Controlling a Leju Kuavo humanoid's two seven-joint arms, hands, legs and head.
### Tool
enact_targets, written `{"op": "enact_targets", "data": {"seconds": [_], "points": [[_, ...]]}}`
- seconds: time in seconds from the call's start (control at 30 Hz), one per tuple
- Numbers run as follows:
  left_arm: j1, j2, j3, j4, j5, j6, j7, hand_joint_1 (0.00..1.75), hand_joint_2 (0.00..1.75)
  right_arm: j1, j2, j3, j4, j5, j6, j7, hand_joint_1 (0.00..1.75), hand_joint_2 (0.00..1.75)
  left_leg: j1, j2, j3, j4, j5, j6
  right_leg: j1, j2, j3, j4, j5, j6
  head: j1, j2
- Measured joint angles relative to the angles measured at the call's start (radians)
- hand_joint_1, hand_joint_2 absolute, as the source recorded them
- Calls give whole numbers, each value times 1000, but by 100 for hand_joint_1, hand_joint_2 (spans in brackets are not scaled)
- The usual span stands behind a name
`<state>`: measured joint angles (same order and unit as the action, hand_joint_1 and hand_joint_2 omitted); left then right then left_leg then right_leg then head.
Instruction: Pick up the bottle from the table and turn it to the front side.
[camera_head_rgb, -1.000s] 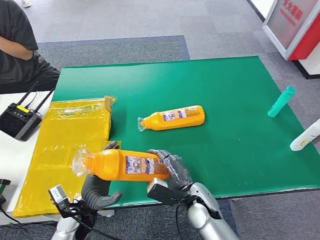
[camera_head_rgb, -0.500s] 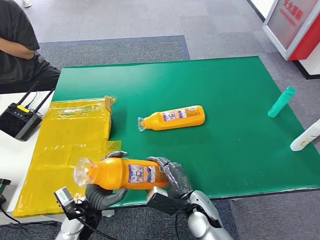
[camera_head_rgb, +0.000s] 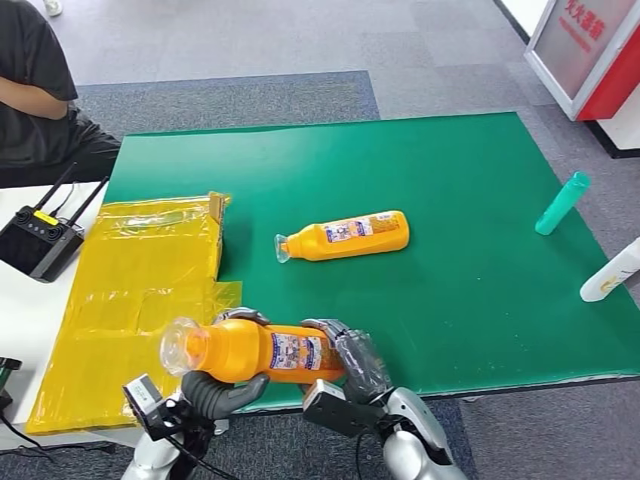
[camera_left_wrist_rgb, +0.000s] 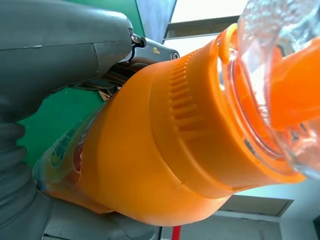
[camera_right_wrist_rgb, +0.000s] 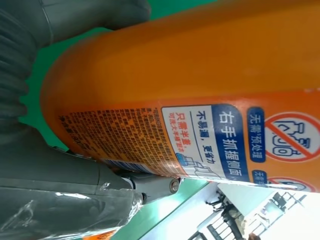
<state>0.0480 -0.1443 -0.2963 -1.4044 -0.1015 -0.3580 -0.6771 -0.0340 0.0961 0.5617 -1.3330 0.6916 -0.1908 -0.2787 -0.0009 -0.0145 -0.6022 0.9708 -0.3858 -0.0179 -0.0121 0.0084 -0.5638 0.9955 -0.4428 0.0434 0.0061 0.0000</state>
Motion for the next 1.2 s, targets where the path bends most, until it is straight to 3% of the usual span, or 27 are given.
{"op": "enact_targets", "data": {"seconds": [0.4,0.7,0.93,1.07,1.2], "points": [[8,47,9,-35,-85,151,0,175,175,-32,4,2,13,-12,1,10,0,175,0,0,0,0,0,0,0,0,0,0,0,0,0,0],[39,67,28,-146,-353,393,20,175,175,38,1,-44,-54,-8,-12,16,0,175,0,0,0,0,0,0,0,0,-1,0,0,0,0,0],[41,102,57,-266,-674,621,181,175,175,86,0,-79,-110,3,-13,31,0,175,0,0,0,0,0,0,0,0,-1,0,0,0,0,0],[38,127,63,-293,-936,721,356,175,175,101,0,-89,-133,12,-13,50,0,175,0,0,0,0,0,0,0,0,-1,0,0,0,0,0],[25,156,66,-294,-1147,732,536,175,175,125,0,-100,-160,14,-18,64,0,175,0,0,0,0,0,0,0,0,-1,0,0,0,0,0]]}}
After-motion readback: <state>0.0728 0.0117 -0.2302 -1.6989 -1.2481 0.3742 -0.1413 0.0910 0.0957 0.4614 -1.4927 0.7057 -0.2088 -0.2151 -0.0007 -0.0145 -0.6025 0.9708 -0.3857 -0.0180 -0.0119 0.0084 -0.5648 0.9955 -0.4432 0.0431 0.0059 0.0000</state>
